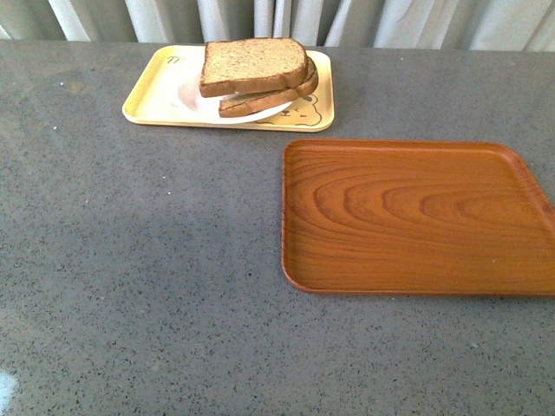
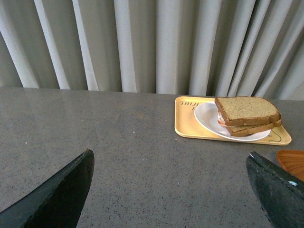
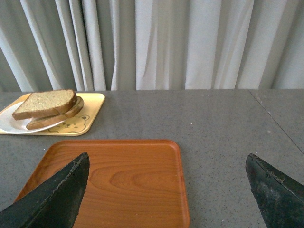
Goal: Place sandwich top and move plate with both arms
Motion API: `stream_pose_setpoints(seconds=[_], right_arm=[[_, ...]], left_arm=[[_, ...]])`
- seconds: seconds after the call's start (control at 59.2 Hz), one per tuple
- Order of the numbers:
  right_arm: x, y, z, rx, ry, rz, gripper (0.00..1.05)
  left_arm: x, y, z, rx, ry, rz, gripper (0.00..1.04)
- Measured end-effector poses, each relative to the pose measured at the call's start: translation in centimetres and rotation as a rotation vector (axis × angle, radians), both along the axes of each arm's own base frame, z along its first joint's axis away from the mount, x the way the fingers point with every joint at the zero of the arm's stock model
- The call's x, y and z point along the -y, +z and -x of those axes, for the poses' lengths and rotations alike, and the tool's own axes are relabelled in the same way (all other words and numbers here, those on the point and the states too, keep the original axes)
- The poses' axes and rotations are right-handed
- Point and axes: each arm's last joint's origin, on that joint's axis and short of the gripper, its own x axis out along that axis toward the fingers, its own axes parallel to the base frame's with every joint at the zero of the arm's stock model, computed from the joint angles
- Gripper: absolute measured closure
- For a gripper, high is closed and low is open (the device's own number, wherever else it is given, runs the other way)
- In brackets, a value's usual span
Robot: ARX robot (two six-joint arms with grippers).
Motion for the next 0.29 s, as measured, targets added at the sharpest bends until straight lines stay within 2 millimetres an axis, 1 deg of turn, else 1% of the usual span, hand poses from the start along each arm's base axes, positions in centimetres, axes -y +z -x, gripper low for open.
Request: stream_pose_setpoints(seconds=[0.287], right_arm=[[0.00, 0.00, 0.00, 0.000, 0.000, 0.000, 0.09]], left_arm=[[0.00, 0.00, 0.00, 0.000, 0.000, 0.000, 0.09]])
